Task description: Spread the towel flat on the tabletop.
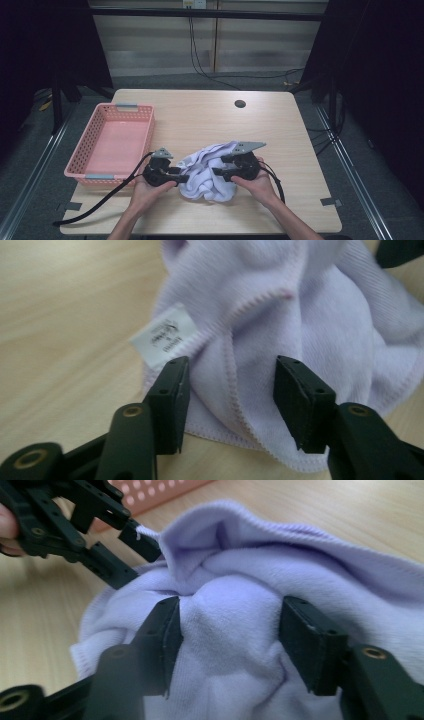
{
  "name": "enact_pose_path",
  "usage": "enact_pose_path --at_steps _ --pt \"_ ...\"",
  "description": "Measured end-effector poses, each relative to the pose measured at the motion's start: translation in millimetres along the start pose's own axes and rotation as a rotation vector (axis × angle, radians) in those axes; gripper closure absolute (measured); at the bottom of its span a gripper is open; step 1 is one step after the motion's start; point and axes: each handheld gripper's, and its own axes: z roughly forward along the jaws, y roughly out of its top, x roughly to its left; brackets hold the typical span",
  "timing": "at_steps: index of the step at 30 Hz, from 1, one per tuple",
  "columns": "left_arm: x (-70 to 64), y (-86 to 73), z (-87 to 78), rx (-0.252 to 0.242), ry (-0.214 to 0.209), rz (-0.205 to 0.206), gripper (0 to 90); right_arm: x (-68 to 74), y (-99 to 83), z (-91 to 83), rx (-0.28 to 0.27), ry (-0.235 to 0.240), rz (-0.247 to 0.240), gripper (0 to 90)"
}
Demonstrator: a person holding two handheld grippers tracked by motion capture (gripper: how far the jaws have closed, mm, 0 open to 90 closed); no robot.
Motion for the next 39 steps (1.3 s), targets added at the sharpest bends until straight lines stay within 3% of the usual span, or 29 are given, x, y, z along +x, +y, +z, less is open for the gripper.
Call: enact_pose_path --at_steps 3,4,5,8,11,14,15,17,18,22,24,27,29,31,32,33,34,35,36,37,38,39 --pt "-10.0 -3.0 4.9 0.023 -0.022 0.035 82.7 0.0 -2.4 3.1 0.008 -0.01 0.002 40.0" --pt "-17.1 -4.3 5.8 0.026 -0.047 0.037 84.7 1.6 -5.1 0.2 0.028 -0.052 -0.02 57.6" --pt "-21.4 -5.4 6.1 0.03 -0.058 0.042 86.6 1.7 -6.4 -1.2 0.034 -0.074 -0.029 63.3" --pt "-33.4 -8.2 6.9 0.034 -0.094 0.059 88.1 -4.1 -10.9 -6.6 0.051 -0.096 -0.031 80.4" --pt "-47.9 -8.7 3.0 0.02 -0.145 0.071 87.8 -16.9 -12.9 -15.5 0.041 -0.116 0.005 89.7" --pt "-61.7 -9.3 -3.6 -0.01 -0.136 0.087 77.3 -34.6 -17.8 -23.4 0.044 -0.189 0.042 90.0" --pt "-64.3 -10.1 -6.0 -0.007 -0.131 0.093 73.9 -40.5 -20.5 -27.0 0.039 -0.174 0.074 90.0" --pt "-65.8 -12.6 -13.3 -0.014 -0.105 0.095 65.6 -41.9 -20.9 -33.9 0.023 -0.136 0.069 89.2" --pt "-65.2 -13.5 -18.2 -0.029 -0.091 0.087 64.1 -38.8 -18.4 -39.9 -0.007 -0.095 0.065 80.2" --pt "-56.0 -17.2 -32.4 -0.069 -0.046 0.038 63.8 -19.1 -7.9 -48.1 -0.056 -0.021 0.035 60.7" --pt "-51.2 -15.3 -32.1 -0.069 -0.009 0.047 63.6 -8.5 -4.3 -42.9 -0.051 0.033 0.021 55.6" --pt "-41.3 -1.9 -26.3 -0.108 -0.012 0.043 59.5 -1.0 -0.6 -29.4 -0.036 0.077 0.01 50.0" --pt "-37.6 7.0 -22.0 -0.129 -0.015 0.057 54.4 2.2 3.0 -20.3 -0.022 0.08 0.009 48.3" --pt "-32.8 15.9 -14.8 -0.136 0.013 0.072 49.6 4.5 6.8 -13.4 -0.023 0.108 0.0 48.3" --pt "-29.7 18.8 -10.4 -0.131 0.015 0.06 46.4 5.8 8.8 -10.9 -0.021 0.114 0.0 48.2" --pt "-26.8 20.6 -5.3 -0.124 -0.01 0.044 44.0 7.2 10.8 -8.8 -0.024 0.126 0.003 47.9" --pt "-25.1 21.3 -0.4 -0.1 -0.022 0.053 43.9 9.0 12.7 -7.4 -0.025 0.124 -0.008 49.7" --pt "-25.3 21.0 4.7 -0.083 -0.007 0.064 44.9 10.4 14.1 -5.8 -0.019 0.096 -0.017 53.6" --pt "-25.3 20.3 8.8 -0.068 -0.018 0.076 49.3 9.2 14.7 -3.5 -0.014 0.083 -0.013 61.2" --pt "-26.0 19.0 10.3 -0.083 -0.035 0.093 56.9 6.4 14.6 -0.4 -0.014 0.092 -0.003 70.1" --pt "-26.7 18.2 8.6 -0.106 -0.025 0.112 71.8 3.8 13.9 2.6 -0.01 0.086 0.001 85.6" --pt "-26.2 18.4 5.4 -0.123 -0.034 0.11 79.2 2.8 13.4 3.0 -0.012 0.081 -0.004 88.5"
